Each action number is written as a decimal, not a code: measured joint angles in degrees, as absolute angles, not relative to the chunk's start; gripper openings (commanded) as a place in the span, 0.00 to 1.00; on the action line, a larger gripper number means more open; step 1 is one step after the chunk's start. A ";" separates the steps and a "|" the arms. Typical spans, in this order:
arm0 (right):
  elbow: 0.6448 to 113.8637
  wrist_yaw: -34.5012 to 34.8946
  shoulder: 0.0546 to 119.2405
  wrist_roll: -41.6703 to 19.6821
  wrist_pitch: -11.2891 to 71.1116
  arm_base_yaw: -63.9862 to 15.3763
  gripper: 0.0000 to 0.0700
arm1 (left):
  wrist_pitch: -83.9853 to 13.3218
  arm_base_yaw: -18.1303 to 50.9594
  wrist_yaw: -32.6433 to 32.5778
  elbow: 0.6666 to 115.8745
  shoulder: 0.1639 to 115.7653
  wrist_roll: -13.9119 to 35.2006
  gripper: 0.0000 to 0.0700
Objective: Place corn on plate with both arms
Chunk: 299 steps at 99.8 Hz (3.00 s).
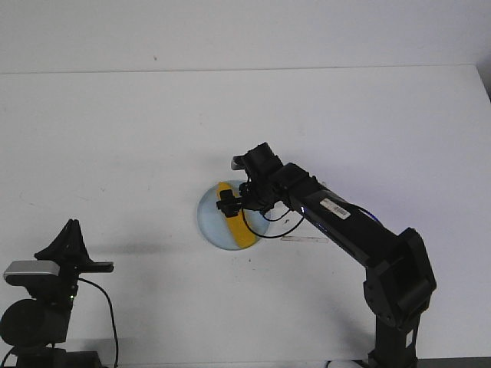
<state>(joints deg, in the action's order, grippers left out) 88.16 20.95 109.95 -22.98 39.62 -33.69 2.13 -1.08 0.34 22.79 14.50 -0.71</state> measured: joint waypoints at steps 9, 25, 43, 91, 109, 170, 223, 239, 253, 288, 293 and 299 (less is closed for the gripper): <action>88.16 20.10 108.99 -22.48 39.31 -33.69 0.62 | 2.13 -1.08 0.34 22.79 14.50 -0.71 0.00; 88.16 14.00 104.47 -17.82 38.76 -33.69 0.61 | 2.13 -1.08 0.34 22.79 14.50 -0.71 0.00; 82.06 3.09 97.12 -9.63 32.51 -32.71 0.47 | 2.13 -1.08 0.34 22.79 14.50 -0.71 0.00; 49.08 -3.03 72.12 -2.74 6.42 -15.35 0.01 | 2.13 -1.08 0.34 22.79 14.50 -0.71 0.00; 38.00 -3.14 63.11 -2.74 -0.84 -7.31 0.01 | 2.13 -1.08 0.34 22.79 14.50 -0.71 0.00; 22.09 -3.05 21.63 -2.74 7.46 -4.45 0.01 | 2.13 -1.08 0.34 22.79 14.50 -0.71 0.00; 22.09 -3.05 9.13 -2.74 8.03 -4.45 0.01 | 2.13 -1.08 0.34 22.79 14.50 -0.71 0.00; 22.09 -3.05 9.10 -2.74 7.90 -4.45 0.01 | 2.13 -1.08 0.34 22.79 14.50 -0.71 0.00; 22.09 -3.05 9.13 -2.74 7.20 -4.45 0.01 | 2.13 -1.08 0.34 22.79 14.50 -0.71 0.00; 22.09 -3.05 9.13 -2.74 6.94 -4.45 0.01 | 2.13 -1.08 0.34 22.79 14.50 -0.71 0.00; 22.09 -3.05 9.13 -2.74 6.94 -4.45 0.01 | 2.13 -1.08 0.34 22.79 14.50 -0.71 0.00; 22.09 -3.05 9.10 -2.72 6.94 -4.45 0.01 | 2.13 -1.08 0.34 22.79 14.50 -0.71 0.00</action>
